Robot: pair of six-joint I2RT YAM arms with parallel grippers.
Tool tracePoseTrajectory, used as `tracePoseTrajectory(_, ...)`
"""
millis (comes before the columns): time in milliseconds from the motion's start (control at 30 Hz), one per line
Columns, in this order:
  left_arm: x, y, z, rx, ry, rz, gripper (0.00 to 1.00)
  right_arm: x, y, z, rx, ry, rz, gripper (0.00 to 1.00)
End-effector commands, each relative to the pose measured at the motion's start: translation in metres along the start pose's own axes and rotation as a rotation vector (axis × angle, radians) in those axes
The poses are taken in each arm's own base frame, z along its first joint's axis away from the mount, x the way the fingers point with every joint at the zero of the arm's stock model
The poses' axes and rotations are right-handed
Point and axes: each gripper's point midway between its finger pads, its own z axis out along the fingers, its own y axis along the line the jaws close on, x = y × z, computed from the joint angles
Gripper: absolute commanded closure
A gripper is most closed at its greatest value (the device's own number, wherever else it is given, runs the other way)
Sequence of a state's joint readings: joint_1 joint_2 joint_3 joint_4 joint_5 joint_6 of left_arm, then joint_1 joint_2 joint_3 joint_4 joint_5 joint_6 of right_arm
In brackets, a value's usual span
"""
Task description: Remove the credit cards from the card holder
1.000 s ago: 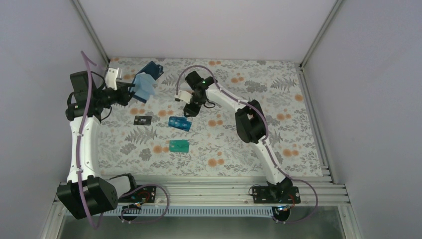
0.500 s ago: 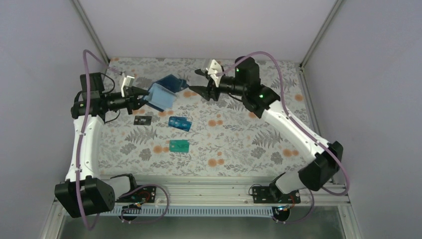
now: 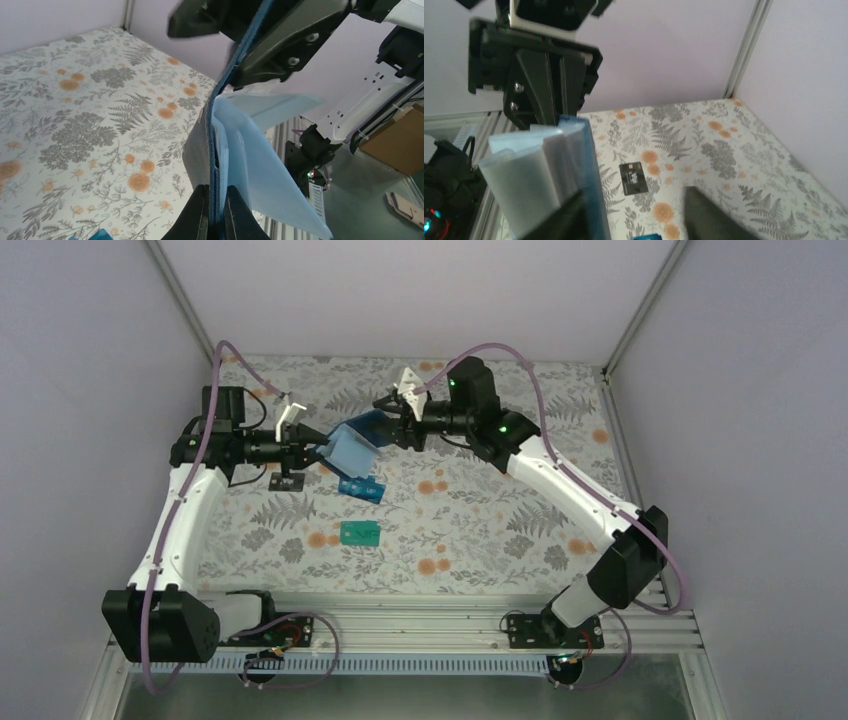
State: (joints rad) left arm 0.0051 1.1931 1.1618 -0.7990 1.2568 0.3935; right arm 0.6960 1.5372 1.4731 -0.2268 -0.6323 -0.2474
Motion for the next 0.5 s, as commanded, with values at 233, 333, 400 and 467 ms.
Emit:
tracePoseTrajectory(233, 0.005, 0.023, 0.001, -0.106, 0.024, 0.007, 0.14, 0.029, -0.02, -0.023, 0.091, 0.052, 0.285, 0.96)
tracePoseTrajectory(333, 0.006, 0.046, -0.005, -0.238, 0.045, -0.005, 0.0, 0.058, -0.049, -0.047, 0.198, 0.071, 0.482, 0.96)
tracePoseTrajectory(400, 0.01, 0.065, -0.013, -0.341, 0.054, -0.032, 0.0, 0.084, -0.063, -0.063, 0.257, 0.082, 0.608, 0.96)
tracePoseTrajectory(467, 0.012, 0.077, -0.021, -0.4, 0.049, -0.055, 0.0, 0.111, -0.067, -0.078, 0.28, 0.087, 0.713, 0.96)
